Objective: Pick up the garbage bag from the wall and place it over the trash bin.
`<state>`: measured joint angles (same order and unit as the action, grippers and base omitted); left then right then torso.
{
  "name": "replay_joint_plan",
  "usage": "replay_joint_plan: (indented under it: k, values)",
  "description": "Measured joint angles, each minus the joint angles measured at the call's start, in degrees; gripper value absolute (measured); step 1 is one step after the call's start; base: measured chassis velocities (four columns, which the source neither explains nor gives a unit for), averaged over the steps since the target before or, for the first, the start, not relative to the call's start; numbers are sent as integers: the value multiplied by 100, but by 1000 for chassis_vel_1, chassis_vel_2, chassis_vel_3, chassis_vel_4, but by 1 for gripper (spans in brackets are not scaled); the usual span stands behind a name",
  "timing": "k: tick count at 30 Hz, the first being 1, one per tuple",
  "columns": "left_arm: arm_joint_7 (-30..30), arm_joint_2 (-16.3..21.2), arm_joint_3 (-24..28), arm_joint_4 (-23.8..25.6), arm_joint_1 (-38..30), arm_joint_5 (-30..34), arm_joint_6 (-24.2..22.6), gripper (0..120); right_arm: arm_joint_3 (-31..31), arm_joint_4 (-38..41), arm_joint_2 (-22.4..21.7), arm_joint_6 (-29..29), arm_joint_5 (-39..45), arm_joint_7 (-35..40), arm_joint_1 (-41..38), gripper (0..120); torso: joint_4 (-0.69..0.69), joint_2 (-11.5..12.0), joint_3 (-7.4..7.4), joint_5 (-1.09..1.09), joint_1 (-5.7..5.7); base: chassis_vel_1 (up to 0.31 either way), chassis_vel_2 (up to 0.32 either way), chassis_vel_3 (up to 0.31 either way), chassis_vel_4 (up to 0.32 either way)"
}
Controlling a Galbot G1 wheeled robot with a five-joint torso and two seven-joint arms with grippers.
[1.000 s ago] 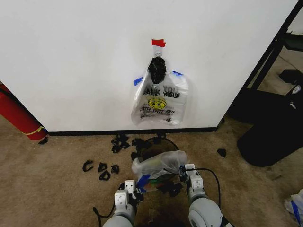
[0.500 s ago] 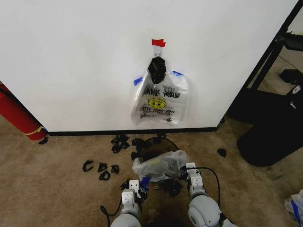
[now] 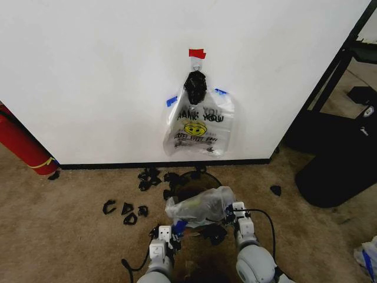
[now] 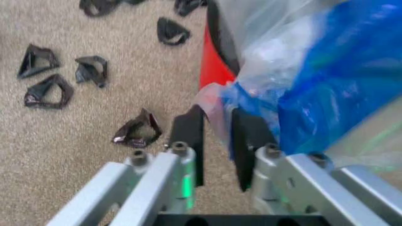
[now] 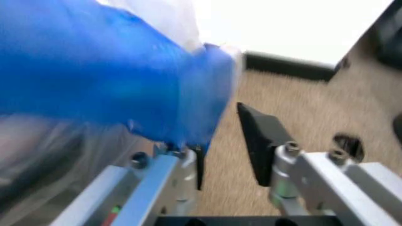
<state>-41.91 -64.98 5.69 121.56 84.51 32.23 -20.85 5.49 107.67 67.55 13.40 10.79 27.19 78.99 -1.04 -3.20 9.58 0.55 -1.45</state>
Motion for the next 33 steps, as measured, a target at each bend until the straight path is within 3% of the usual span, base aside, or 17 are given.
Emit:
replay_joint_plan:
  k: [10, 12, 18, 21, 25, 27, 32, 33]
  values:
    - [535, 197, -433, 1114, 1426, -894, 233, 61, 447, 609, -300, -694, -604, -647, 936, 63, 1, 0, -1, 0, 0, 0, 0, 0, 0]
    - [543, 197, -467, 1188, 1524, -939, 260, 67, 500, 659, -319, -773, -671, -724, 1052, 66, 1, 0, 0, 0, 0, 0, 0, 0, 0]
    - [622, 206, -668, 1603, 2064, -1357, 505, 91, 891, 877, -341, -1474, -969, -883, 1833, 93, 0, 0, 0, 0, 0, 0, 0, 0, 0]
    - [674, 176, -786, 1644, 2176, -1545, 665, 98, 1104, 883, -349, -1790, -951, -1018, 2062, 98, 0, 0, 0, 1, 0, 0, 0, 0, 0]
    - [719, 298, -1053, 1747, 2297, -1694, 1114, 100, 1557, 907, -205, -2641, -846, -1558, 2486, 100, 2, -1, 0, 0, 1, 0, 0, 0, 0]
    - [719, 339, -1106, 1749, 2259, -1657, 1208, 100, 1645, 903, -138, -2803, -815, -1665, 2553, 100, 2, -1, 0, 1, 1, 0, 0, 0, 0]
    - [907, 688, -1367, 1716, 1535, -794, 1513, 100, 2066, 728, 431, -3984, -185, -2081, 2807, 100, 2, 0, 1, 1, 0, 0, 0, 0, 0]
    - [907, 688, -1367, 1716, 1535, -794, 1513, 100, 2066, 728, 431, -3984, -185, -2081, 2807, 100, 2, 0, 1, 1, 0, 0, 0, 0, 0]
